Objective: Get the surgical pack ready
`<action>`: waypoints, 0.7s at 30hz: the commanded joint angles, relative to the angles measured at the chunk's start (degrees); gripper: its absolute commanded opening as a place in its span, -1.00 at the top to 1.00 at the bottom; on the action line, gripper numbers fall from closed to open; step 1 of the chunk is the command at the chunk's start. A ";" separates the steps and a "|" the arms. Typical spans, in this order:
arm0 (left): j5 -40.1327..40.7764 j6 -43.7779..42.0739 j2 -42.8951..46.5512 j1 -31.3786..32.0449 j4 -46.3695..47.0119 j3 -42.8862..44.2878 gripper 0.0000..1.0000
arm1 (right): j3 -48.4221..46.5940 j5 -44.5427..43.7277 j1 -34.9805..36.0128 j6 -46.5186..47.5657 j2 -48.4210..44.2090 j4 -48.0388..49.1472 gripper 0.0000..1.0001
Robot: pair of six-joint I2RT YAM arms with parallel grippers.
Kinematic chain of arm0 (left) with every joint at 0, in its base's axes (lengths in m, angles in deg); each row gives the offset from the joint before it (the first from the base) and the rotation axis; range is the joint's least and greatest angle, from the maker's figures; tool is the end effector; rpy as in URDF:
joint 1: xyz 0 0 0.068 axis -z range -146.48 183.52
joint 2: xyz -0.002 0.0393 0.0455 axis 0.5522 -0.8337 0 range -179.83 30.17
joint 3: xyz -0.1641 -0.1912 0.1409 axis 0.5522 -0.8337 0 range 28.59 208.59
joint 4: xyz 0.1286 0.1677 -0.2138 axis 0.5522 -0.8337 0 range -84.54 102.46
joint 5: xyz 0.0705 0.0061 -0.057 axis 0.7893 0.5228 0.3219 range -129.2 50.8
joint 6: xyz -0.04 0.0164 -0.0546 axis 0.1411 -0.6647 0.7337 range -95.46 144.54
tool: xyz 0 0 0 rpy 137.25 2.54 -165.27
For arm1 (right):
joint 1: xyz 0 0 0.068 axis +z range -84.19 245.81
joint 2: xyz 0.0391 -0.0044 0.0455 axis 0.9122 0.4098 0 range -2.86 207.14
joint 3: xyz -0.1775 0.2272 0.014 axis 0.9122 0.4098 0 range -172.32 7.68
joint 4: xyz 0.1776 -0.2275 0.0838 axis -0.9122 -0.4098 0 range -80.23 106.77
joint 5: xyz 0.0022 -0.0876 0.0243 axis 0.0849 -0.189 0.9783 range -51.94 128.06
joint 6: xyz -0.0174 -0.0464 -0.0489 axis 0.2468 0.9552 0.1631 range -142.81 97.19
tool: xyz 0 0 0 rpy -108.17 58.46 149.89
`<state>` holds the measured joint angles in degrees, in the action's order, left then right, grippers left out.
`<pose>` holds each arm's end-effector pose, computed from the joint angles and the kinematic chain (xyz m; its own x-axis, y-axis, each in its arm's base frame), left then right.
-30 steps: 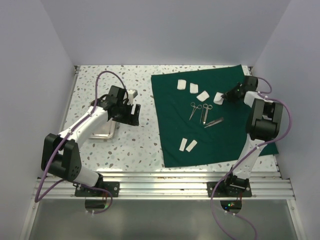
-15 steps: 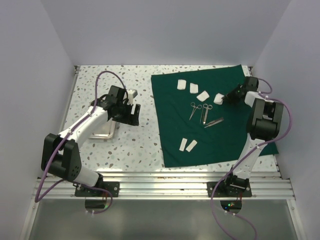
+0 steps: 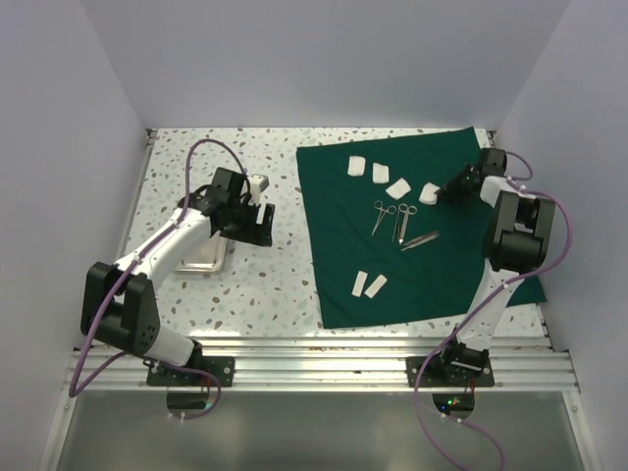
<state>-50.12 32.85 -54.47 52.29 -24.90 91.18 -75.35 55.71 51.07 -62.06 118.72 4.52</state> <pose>0.3257 -0.1220 0.2291 -0.8654 0.1442 -0.4799 0.2850 0.9293 -0.2348 0.4966 -0.1129 0.1216 -0.5442 0.7666 -0.3408 0.5185 0.6267 0.5818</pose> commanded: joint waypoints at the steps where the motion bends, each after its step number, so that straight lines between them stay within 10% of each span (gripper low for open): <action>1: -1.04 -1.11 0.09 -0.57 1.59 0.43 -0.64 | -4.07 0.19 -0.02 2.06 0.59 -2.15 0.70; 8: -1.48 -1.11 0.35 -0.83 1.77 0.17 -0.64 | -6.71 -0.95 -0.02 5.40 -1.17 -6.91 0.16; 21: -2.00 -0.85 0.62 -1.01 1.94 -0.36 -0.64 | -4.78 3.00 0.06 6.37 1.20 -6.82 0.14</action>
<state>-51.04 32.85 -54.47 51.89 -24.53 91.07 -80.40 56.70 51.07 -56.61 118.83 -3.06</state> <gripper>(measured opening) 0.823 0.431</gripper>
